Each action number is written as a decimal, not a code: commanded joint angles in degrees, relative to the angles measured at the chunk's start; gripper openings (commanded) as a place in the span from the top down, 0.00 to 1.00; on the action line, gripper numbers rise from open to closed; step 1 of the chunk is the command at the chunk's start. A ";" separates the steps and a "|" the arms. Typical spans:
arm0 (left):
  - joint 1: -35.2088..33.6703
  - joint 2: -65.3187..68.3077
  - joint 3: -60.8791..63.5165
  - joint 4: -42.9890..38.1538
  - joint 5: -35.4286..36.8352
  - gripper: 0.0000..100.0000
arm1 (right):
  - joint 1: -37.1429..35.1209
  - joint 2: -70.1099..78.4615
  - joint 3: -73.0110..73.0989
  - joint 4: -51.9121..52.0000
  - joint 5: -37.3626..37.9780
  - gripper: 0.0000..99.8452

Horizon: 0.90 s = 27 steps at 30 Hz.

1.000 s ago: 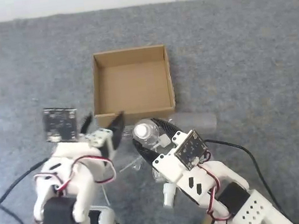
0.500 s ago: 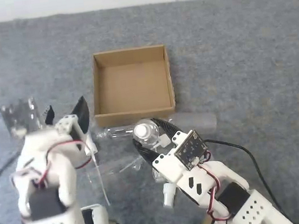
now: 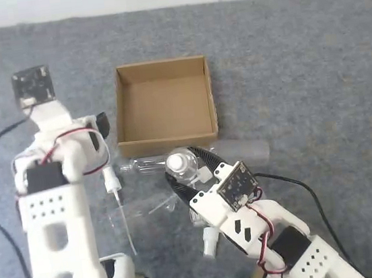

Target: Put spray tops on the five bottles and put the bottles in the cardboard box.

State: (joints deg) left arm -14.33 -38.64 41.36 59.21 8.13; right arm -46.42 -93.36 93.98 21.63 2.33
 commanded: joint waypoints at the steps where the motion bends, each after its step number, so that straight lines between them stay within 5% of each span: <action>1: -0.18 8.79 -7.43 -1.41 -0.53 0.78 | 0.31 -0.04 -0.88 -0.75 0.62 0.96; 19: -1.14 36.75 -22.55 0.70 -0.44 0.78 | 0.31 -0.04 -0.70 -0.75 0.62 0.96; 27: 3.87 42.90 -25.27 2.81 -0.62 0.78 | 1.80 -0.04 -0.97 -0.75 0.62 0.96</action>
State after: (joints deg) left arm -13.10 3.74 19.47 61.32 8.04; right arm -46.42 -93.36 93.98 21.63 2.33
